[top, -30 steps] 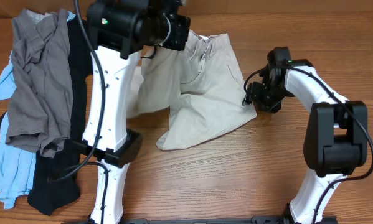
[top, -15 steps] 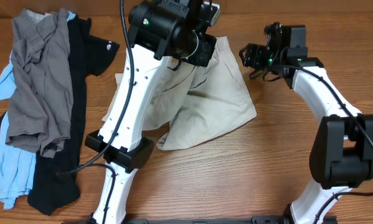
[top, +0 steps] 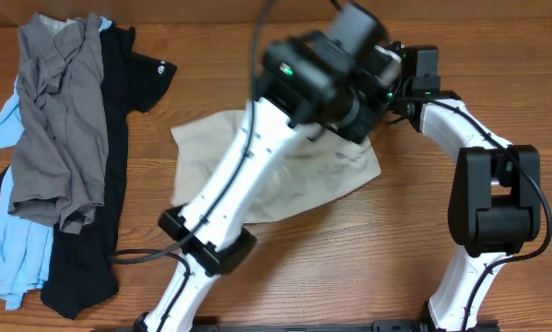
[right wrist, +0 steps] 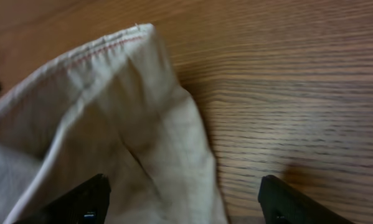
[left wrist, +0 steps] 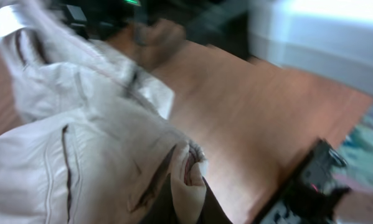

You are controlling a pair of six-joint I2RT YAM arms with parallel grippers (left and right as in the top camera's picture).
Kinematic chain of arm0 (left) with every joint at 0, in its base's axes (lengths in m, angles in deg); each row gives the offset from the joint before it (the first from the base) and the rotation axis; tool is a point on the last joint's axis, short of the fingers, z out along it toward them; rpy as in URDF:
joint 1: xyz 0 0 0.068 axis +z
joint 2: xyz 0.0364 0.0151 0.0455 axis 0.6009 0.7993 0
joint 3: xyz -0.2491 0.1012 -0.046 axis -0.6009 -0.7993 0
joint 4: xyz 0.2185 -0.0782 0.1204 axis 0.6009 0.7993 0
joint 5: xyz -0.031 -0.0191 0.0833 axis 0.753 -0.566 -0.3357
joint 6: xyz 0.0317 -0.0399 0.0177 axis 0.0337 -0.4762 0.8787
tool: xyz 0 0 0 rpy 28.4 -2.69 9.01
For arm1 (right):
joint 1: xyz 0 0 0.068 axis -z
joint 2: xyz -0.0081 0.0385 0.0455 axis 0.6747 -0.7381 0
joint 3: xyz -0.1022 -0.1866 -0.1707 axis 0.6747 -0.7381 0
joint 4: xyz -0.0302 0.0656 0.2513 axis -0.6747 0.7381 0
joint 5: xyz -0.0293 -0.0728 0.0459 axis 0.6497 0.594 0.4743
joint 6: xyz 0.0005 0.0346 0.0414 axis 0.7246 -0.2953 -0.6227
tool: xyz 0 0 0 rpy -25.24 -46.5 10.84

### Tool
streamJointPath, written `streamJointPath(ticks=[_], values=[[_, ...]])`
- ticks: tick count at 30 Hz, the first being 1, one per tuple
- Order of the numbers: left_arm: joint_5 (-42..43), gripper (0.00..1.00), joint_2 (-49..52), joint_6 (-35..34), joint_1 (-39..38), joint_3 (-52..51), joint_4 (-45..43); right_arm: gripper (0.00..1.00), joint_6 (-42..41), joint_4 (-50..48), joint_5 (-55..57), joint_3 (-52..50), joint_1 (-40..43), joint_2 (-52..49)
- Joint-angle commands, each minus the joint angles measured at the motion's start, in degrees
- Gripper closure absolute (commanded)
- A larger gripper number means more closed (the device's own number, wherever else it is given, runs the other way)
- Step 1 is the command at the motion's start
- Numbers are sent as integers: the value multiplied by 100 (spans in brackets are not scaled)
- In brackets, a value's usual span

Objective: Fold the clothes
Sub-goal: 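Grasp the waistband corners with both grippers and lift the shorts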

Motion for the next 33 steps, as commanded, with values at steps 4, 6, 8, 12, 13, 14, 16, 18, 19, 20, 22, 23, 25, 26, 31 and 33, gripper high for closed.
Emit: streamJointPath(ticks=[4,6,8,12,13,14,16,18,19,20,22,23,25,26,31,33], values=[[118,96,-448,-177,-317,-4,-9,16,-168,-127,-1104,76,623,170],[2,96,-605,-260,-321,-4,-9,16,-328,-129,-1233,76,763,170],[-400,96,-881,-367,-302,-4,-9,16,-595,-197,-1440,76,890,170],[-688,96,-1252,-435,-306,-4,-11,16,-730,-439,-1620,76,820,168],[-686,96,-1314,-448,-306,-4,-11,16,-730,-494,-1620,76,765,168],[-686,96,-1397,-446,-306,-4,-11,16,-728,-544,-1617,76,713,168],[-686,96,-1502,-446,-306,-4,-11,15,-732,-645,-1617,76,632,149],[-691,96,-1604,-444,-306,-4,-11,15,-737,-710,-1622,76,564,116],[-691,96,-1635,-444,-306,-4,-9,14,-734,-695,-1650,76,564,114],[-691,96,-1668,-444,-304,-4,-11,13,-730,-660,-1714,76,564,116],[-708,96,-1720,-442,-297,-4,-11,12,-675,-610,-1958,76,647,116],[-756,96,-1727,-442,-297,-2,-11,12,-588,-595,-2122,76,706,116],[-863,96,-1729,-437,-297,-4,-11,11,-356,-503,-2518,76,907,116],[-914,96,-1727,-420,-297,-4,-11,11,-208,-417,-2658,76,1027,116],[-1272,96,-1716,-422,-297,-46,-11,11,560,424,-2990,76,1751,116],[-1668,96,-1714,-422,-293,-219,-11,11,907,984,-2981,76,2041,116]])
